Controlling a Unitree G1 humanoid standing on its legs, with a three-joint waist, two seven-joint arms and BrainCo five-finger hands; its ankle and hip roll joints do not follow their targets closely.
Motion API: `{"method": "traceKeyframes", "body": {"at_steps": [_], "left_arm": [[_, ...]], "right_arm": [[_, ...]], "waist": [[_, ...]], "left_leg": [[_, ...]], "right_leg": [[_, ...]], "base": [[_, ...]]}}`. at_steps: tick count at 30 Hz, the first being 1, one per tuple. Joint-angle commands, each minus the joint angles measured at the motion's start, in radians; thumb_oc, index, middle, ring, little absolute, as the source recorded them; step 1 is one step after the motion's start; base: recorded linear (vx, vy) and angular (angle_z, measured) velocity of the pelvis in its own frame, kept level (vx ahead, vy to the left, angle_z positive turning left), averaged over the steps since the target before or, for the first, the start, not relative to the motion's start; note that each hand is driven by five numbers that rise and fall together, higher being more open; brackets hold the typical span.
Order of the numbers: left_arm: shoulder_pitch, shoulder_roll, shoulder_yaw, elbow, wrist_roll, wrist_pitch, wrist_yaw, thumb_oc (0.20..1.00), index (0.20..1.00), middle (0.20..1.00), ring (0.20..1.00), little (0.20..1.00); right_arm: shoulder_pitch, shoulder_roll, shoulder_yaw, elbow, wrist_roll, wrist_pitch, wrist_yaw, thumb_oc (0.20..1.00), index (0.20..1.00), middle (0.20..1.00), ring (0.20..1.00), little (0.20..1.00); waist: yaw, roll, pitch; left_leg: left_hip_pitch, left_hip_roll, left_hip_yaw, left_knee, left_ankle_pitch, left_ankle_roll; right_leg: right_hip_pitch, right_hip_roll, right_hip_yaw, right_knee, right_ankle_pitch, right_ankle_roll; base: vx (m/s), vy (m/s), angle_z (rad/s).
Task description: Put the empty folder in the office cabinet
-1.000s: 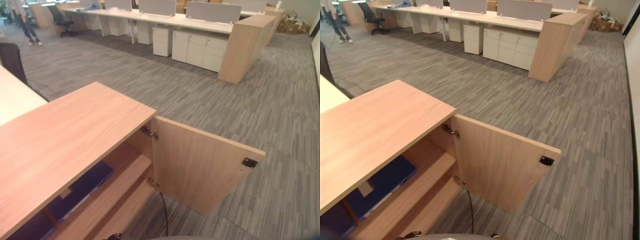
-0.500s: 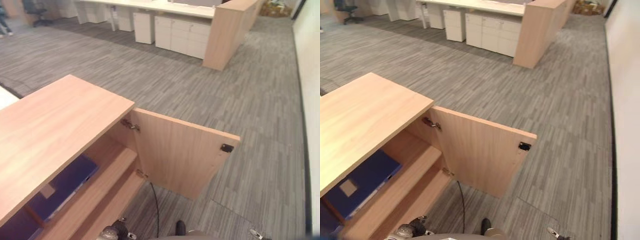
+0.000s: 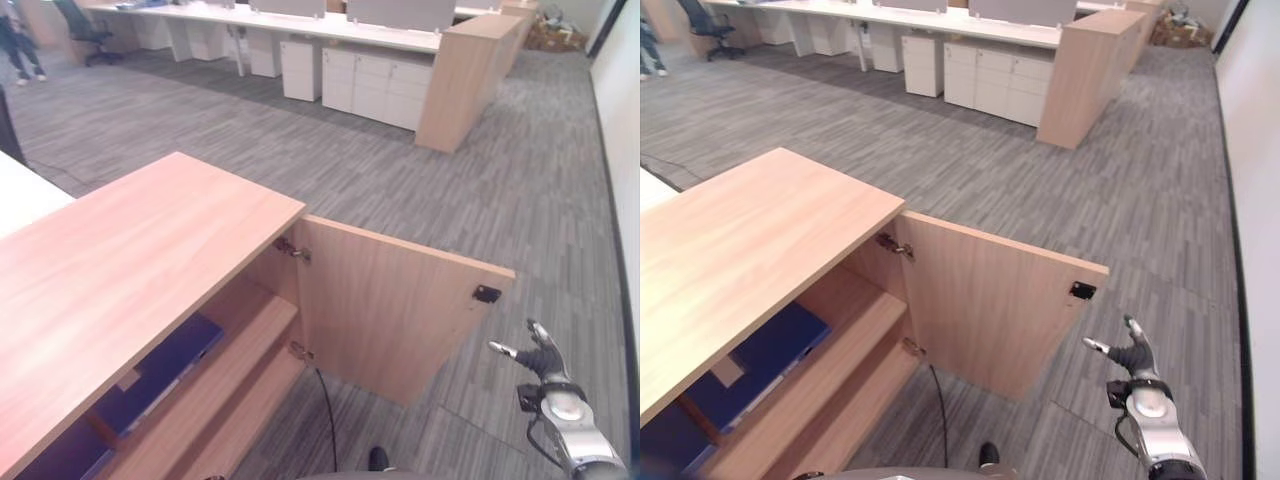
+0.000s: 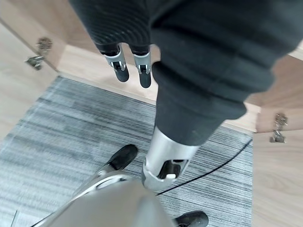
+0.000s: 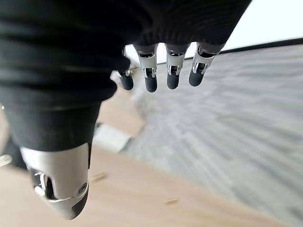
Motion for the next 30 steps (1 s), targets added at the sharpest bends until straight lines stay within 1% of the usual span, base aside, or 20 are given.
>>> {"method": "traceKeyframes", "body": {"at_steps": [1,7,12,13,14,15,18,20,21,22,23,24,25,28,29,30], "left_arm": [[-0.017,0.010,0.039,0.053,0.054,-0.008,-0.004,1.000,1.000,1.000,1.000,1.000],[-0.001,0.028,0.044,0.071,0.063,-0.014,-0.002,1.000,1.000,1.000,1.000,1.000],[0.002,0.040,0.045,0.074,0.065,-0.021,0.000,1.000,1.000,1.000,1.000,1.000],[0.002,0.039,0.045,0.074,0.065,-0.021,0.000,1.000,1.000,1.000,1.000,1.000],[0.000,0.042,0.043,0.075,0.062,-0.023,0.000,1.000,1.000,1.000,1.000,1.000],[0.000,0.042,0.043,0.075,0.062,-0.023,0.000,1.000,1.000,1.000,1.000,1.000],[-0.003,0.044,0.041,0.074,0.055,-0.028,0.002,1.000,1.000,1.000,1.000,1.000],[-0.007,0.039,0.038,0.066,0.048,-0.027,0.001,1.000,1.000,1.000,1.000,1.000],[-0.007,0.033,0.037,0.059,0.035,-0.027,-0.005,1.000,1.000,1.000,1.000,1.000],[-0.008,0.034,0.037,0.059,0.035,-0.027,-0.005,1.000,1.000,1.000,1.000,1.000],[-0.010,0.030,0.040,0.057,0.026,-0.027,-0.008,1.000,1.000,1.000,1.000,1.000],[-0.010,0.030,0.040,0.057,0.026,-0.027,-0.008,1.000,1.000,1.000,1.000,1.000],[-0.010,0.024,0.035,0.053,0.034,-0.028,-0.019,1.000,1.000,1.000,1.000,1.000],[-0.002,0.012,0.022,0.049,0.055,-0.029,-0.037,1.000,1.000,1.000,1.000,1.000],[-0.002,0.007,0.018,0.045,0.059,-0.031,-0.034,1.000,1.000,1.000,1.000,1.000],[-0.004,0.003,0.013,0.042,0.058,-0.031,-0.032,1.000,1.000,1.000,1.000,1.000]], "right_arm": [[-0.118,-0.051,0.023,-0.056,-0.013,-0.064,0.013,1.000,1.000,1.000,1.000,1.000],[-0.211,-0.063,0.080,-0.069,0.060,-0.091,0.048,1.000,1.000,1.000,1.000,1.000],[-0.252,-0.064,0.120,-0.076,0.109,-0.102,0.074,1.000,1.000,1.000,1.000,1.000],[-0.252,-0.064,0.121,-0.075,0.109,-0.103,0.074,1.000,1.000,1.000,1.000,1.000],[-0.273,-0.063,0.146,-0.074,0.115,-0.101,0.083,1.000,1.000,1.000,1.000,1.000],[-0.274,-0.064,0.147,-0.074,0.115,-0.101,0.083,1.000,1.000,1.000,1.000,1.000],[-0.297,-0.055,0.189,-0.068,0.131,-0.101,0.103,1.000,1.000,1.000,1.000,1.000],[-0.305,-0.037,0.218,-0.076,0.168,-0.102,0.129,1.000,1.000,1.000,1.000,1.000],[-0.303,-0.010,0.268,-0.094,0.230,-0.098,0.183,1.000,1.000,1.000,1.000,1.000],[-0.303,-0.009,0.268,-0.094,0.230,-0.098,0.183,1.000,1.000,1.000,1.000,1.000],[-0.289,0.028,0.322,-0.153,0.346,-0.097,0.258,1.000,1.000,1.000,1.000,1.000],[-0.289,0.029,0.321,-0.153,0.346,-0.097,0.258,1.000,1.000,1.000,1.000,1.000],[-0.261,0.069,0.406,-0.228,0.488,-0.077,0.366,1.000,1.000,1.000,1.000,1.000],[-0.245,0.137,0.540,-0.285,0.583,-0.044,0.450,1.000,1.000,1.000,1.000,1.000],[-0.245,0.185,0.626,-0.320,0.647,-0.018,0.485,1.000,1.000,1.000,1.000,1.000],[-0.252,0.208,0.665,-0.328,0.667,-0.006,0.496,1.000,1.000,1.000,1.000,1.000]], "waist": [[0.013,-0.056,0.024],[0.037,-0.068,0.024],[0.050,-0.076,0.021],[0.050,-0.073,0.024],[0.054,-0.079,0.019],[0.054,-0.076,0.021],[0.059,-0.083,0.018],[0.063,-0.081,0.019],[0.066,-0.079,0.017],[0.065,-0.081,0.015],[0.067,-0.077,0.018],[0.066,-0.079,0.014],[0.068,-0.075,0.016],[0.075,-0.072,0.011],[0.080,-0.071,0.010],[0.083,-0.072,0.011]], "left_leg": [[-0.043,-0.082,-0.018,0.003,-0.047,0.057],[-0.040,-0.102,-0.021,0.003,-0.044,0.068],[-0.038,-0.110,-0.023,0.003,-0.041,0.071],[-0.033,-0.107,-0.023,0.003,-0.045,0.071],[-0.037,-0.113,-0.024,0.003,-0.041,0.073],[-0.032,-0.110,-0.024,0.003,-0.044,0.072],[-0.035,-0.117,-0.026,0.003,-0.039,0.074],[-0.033,-0.116,-0.027,0.003,-0.041,0.074],[-0.033,-0.117,-0.027,0.003,-0.039,0.074],[-0.037,-0.119,-0.027,0.003,-0.036,0.075],[-0.035,-0.117,-0.028,0.003,-0.036,0.073],[-0.039,-0.119,-0.029,0.003,-0.034,0.074],[-0.036,-0.118,-0.029,0.003,-0.034,0.071],[-0.037,-0.118,-0.032,0.003,-0.032,0.070],[-0.038,-0.118,-0.033,0.003,-0.030,0.070],[-0.039,-0.116,-0.035,0.003,-0.028,0.069]], "right_leg": [[-0.049,0.030,-0.027,0.029,-0.053,0.047],[-0.057,0.005,-0.034,0.031,-0.027,0.058],[-0.056,-0.006,-0.042,0.026,-0.015,0.063],[-0.052,-0.003,-0.043,0.026,-0.017,0.064],[-0.057,-0.011,-0.046,0.025,-0.009,0.066],[-0.053,-0.008,-0.047,0.024,-0.010,0.066],[-0.055,-0.014,-0.050,0.021,-0.003,0.068],[-0.050,-0.014,-0.049,0.020,-0.002,0.069],[-0.049,-0.015,-0.049,0.019,-0.003,0.069],[-0.052,-0.018,-0.049,0.019,-0.002,0.068],[-0.050,-0.015,-0.049,0.020,-0.005,0.067],[-0.055,-0.018,-0.049,0.020,-0.004,0.067],[-0.050,-0.016,-0.053,0.019,-0.007,0.066],[-0.049,-0.018,-0.060,0.016,-0.004,0.067],[-0.049,-0.019,-0.064,0.015,-0.003,0.067],[-0.049,-0.020,-0.066,0.014,-0.001,0.067]], "base": [[-0.06,0.032,0.04],[-0.03,0.023,0.01],[-0.01,0.012,0.02],[0.00,0.000,0.00],[0.00,0.000,0.00],[0.00,0.000,0.00],[0.00,0.000,0.00],[0.00,0.000,0.00],[0.00,0.000,0.00],[0.00,0.000,0.00],[0.00,0.000,0.00],[-0.01,0.026,-0.04],[-0.01,0.020,-0.04],[0.00,0.026,-0.05],[0.00,0.025,-0.09],[-0.01,0.022,-0.15]]}}
